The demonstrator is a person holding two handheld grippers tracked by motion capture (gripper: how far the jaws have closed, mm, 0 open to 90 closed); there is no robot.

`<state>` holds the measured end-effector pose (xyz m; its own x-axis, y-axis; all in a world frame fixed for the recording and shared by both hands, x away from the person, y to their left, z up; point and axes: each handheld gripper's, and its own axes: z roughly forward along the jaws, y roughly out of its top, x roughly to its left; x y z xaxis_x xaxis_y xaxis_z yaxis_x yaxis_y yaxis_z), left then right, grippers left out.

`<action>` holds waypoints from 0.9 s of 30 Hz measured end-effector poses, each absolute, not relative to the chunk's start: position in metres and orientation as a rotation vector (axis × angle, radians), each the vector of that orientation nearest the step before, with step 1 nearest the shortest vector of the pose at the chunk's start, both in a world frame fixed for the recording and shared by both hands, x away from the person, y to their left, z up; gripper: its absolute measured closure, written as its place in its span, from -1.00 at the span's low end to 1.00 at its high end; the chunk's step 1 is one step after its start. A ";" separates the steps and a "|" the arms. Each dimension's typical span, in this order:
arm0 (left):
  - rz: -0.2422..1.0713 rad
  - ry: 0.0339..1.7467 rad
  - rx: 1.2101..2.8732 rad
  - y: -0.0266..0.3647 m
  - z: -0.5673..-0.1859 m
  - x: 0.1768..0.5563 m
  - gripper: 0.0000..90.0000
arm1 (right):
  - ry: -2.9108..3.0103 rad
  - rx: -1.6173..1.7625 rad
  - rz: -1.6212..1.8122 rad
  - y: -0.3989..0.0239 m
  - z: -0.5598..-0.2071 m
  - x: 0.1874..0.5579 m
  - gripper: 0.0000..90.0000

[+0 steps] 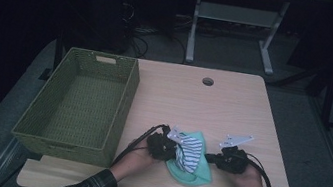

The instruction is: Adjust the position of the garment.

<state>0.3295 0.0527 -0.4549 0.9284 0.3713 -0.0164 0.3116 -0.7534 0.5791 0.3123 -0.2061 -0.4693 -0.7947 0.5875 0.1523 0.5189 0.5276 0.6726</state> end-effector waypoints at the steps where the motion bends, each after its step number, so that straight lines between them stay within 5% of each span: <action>1: 0.136 0.490 2.480 0.053 -0.455 0.331 0.88 | 2.664 0.968 1.125 -0.206 -0.469 0.311 1.00; 11: 0.143 0.500 2.455 0.061 -0.448 0.332 0.82 | 2.608 0.973 1.151 -0.214 -0.465 0.304 0.98; 27: 0.170 0.453 2.476 0.075 -0.431 0.321 0.15 | 2.439 1.119 1.067 -0.252 -0.473 0.300 -0.31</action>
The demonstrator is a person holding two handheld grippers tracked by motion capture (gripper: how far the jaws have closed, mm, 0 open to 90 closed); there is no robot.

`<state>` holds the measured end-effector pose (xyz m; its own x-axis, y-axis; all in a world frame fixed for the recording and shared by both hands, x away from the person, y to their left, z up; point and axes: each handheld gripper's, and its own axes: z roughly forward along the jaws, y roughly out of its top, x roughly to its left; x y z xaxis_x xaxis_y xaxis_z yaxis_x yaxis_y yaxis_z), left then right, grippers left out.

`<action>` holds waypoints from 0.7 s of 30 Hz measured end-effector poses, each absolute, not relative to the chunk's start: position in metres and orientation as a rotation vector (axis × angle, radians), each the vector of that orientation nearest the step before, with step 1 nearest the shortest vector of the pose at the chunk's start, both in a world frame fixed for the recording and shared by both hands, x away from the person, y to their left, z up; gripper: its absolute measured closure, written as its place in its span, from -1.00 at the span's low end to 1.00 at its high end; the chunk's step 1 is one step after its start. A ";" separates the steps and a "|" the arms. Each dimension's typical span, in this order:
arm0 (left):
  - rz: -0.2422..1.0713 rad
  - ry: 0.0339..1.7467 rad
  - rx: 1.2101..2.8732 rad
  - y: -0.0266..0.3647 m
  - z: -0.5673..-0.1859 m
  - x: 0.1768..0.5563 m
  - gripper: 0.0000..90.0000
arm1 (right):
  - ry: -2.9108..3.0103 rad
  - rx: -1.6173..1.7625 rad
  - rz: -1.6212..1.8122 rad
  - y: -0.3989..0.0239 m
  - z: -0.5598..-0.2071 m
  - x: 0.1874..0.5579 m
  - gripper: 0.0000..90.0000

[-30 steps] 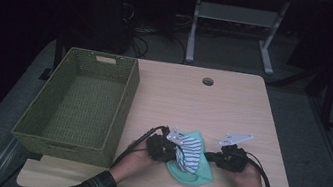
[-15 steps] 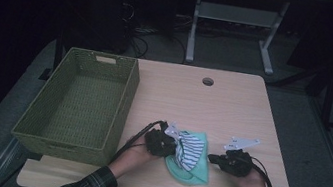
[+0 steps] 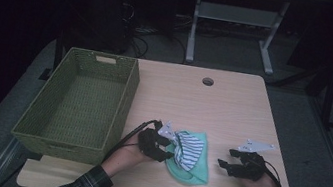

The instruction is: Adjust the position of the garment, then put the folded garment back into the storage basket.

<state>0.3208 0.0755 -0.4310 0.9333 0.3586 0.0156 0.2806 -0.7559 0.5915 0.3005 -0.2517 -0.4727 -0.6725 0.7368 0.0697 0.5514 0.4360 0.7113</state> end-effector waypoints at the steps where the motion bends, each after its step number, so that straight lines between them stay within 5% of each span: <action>1: 0.164 0.453 2.479 0.075 -0.430 0.321 0.11 | 2.437 1.126 1.055 -0.253 -0.473 0.301 -0.37; 12: 0.145 0.431 2.453 0.078 -0.408 0.324 -0.14 | 2.392 1.140 1.022 -0.254 -0.481 0.305 -0.71; 21: 0.127 0.394 2.444 0.063 -0.400 0.336 -0.14 | 2.375 1.144 1.045 -0.254 -0.482 0.304 -0.71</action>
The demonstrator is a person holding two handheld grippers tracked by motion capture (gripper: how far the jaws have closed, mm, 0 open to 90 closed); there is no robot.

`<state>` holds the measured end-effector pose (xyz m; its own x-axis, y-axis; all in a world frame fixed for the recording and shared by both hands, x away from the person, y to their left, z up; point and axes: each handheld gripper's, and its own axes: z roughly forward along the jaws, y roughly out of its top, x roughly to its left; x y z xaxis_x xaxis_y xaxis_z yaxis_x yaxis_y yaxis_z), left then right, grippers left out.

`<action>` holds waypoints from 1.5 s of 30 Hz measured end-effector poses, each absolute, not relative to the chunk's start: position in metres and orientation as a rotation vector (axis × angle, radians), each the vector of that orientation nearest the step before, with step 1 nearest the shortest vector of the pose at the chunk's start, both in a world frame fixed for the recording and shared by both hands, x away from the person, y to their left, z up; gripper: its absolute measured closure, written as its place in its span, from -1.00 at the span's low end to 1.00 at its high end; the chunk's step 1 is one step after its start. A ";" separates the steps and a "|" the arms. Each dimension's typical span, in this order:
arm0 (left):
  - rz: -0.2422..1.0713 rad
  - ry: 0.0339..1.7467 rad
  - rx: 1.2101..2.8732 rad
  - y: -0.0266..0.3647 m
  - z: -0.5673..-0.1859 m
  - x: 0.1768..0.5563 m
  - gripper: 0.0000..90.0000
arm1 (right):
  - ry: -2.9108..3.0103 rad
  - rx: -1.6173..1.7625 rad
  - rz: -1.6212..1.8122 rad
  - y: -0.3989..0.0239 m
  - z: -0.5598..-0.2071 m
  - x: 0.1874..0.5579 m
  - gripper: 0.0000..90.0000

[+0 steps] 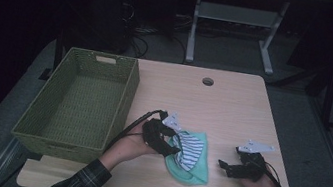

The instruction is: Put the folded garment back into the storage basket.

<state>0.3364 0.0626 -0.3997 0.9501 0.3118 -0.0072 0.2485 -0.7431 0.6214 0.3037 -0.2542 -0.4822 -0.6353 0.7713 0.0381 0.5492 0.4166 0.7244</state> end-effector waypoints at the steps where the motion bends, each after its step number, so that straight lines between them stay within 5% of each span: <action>1: 0.116 0.377 2.470 0.061 -0.401 0.340 -0.14 | 2.376 1.141 1.042 -0.254 -0.482 0.304 -0.71; 45: 0.030 0.241 2.737 0.034 -0.448 0.343 -0.46 | 2.370 1.150 1.044 -0.254 -0.482 0.304 -0.70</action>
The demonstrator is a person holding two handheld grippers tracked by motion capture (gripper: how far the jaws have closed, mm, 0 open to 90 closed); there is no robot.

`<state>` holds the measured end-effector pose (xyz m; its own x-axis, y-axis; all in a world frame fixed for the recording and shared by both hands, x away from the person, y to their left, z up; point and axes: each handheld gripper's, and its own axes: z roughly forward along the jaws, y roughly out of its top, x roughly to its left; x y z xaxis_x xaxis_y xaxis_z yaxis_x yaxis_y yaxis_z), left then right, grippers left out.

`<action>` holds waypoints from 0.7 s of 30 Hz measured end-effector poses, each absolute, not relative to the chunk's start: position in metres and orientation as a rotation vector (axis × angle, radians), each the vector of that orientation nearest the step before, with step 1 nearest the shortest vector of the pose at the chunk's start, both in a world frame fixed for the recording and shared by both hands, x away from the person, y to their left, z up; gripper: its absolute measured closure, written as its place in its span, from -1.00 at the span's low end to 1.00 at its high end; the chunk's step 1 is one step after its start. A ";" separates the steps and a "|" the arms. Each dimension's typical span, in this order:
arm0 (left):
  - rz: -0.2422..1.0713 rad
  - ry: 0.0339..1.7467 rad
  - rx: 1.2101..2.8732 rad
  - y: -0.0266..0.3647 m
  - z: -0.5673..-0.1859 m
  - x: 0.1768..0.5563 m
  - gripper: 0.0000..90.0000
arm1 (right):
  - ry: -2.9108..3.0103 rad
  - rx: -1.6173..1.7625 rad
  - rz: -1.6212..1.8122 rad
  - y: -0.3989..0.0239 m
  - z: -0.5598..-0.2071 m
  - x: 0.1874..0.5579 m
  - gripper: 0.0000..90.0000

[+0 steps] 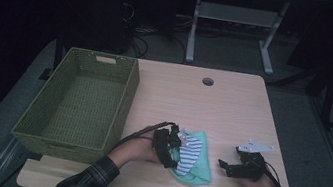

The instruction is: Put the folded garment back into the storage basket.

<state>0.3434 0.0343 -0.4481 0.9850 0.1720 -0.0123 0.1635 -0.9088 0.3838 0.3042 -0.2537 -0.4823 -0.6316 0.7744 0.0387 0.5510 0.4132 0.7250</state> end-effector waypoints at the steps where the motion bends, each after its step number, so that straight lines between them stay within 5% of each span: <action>1: 0.030 0.240 2.746 0.034 -0.448 0.344 -0.45 | 2.371 1.150 1.043 -0.254 -0.482 0.304 -0.70; 6: 0.025 0.231 2.765 0.030 -0.445 0.346 -0.33 | 2.370 1.150 1.044 -0.254 -0.482 0.304 -0.70; 21: 0.020 0.210 2.766 0.028 -0.441 0.348 0.63 | 2.369 1.152 1.042 -0.254 -0.482 0.304 -0.70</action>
